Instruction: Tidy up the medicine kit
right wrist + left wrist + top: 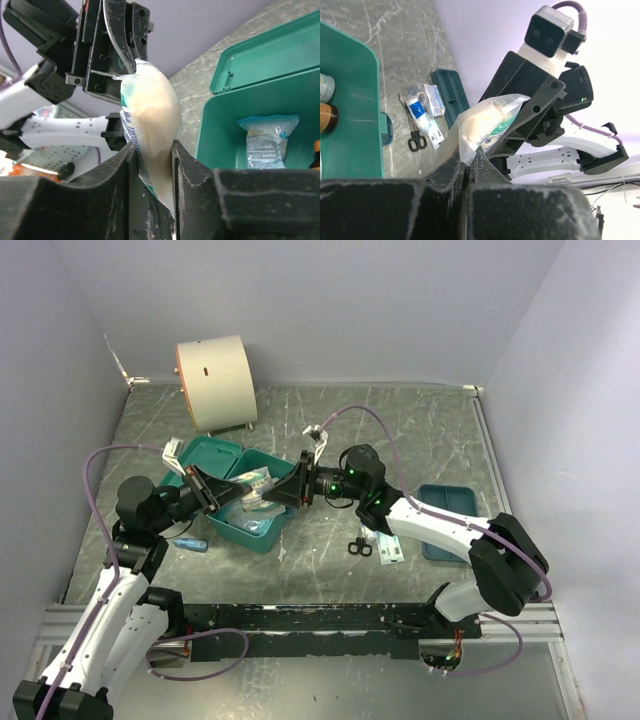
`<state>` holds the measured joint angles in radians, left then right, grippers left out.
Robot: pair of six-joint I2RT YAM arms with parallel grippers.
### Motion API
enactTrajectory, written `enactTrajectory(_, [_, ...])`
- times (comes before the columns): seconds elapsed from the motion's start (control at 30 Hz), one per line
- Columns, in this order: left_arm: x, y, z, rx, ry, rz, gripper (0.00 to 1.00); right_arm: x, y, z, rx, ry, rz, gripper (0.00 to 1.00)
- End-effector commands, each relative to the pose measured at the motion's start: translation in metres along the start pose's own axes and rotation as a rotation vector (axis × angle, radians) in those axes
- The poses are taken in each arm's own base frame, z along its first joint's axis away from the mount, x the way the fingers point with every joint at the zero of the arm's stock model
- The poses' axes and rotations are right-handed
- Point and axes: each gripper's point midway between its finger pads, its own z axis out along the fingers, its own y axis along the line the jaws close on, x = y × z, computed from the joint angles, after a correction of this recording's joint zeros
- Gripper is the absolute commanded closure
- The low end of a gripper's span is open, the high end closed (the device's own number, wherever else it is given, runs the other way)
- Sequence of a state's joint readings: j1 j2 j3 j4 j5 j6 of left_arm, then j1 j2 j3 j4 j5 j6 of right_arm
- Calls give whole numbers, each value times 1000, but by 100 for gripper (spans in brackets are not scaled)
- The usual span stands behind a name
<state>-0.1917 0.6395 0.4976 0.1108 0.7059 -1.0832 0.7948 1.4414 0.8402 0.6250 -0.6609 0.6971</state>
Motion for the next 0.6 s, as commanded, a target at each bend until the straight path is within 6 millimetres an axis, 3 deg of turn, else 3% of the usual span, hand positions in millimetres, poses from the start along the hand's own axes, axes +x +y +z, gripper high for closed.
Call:
enactTrajectory(0.0, [-12, -8, 2, 22, -60, -9, 93, -26, 21, 2, -64, -114, 16, 80])
enactTrajectory(0.03, [-13, -7, 1, 10, -66, 8, 91, -26, 19, 3, -60, -113, 23, 85])
enactTrajectory(0.13, [-16, 10, -3, -105, -84, 53, 66, -21, 11, 6, -28, -76, 36, 96])
enactTrajectory(0.27, [-33, 36, -20, -329, -150, 174, 30, -9, -9, 10, 50, 33, 29, 98])
enactTrajectory(0.33, [-46, 44, -34, -444, -198, 246, 24, -11, -18, 14, 93, 84, 9, 98])
enactTrajectory(0.4, [-62, 48, -50, -550, -257, 312, 20, 0, -35, 16, 163, 170, 15, 98])
enactTrajectory(0.57, [-95, 39, -82, -681, -407, 437, 19, 25, -71, 17, 280, 369, 5, 97])
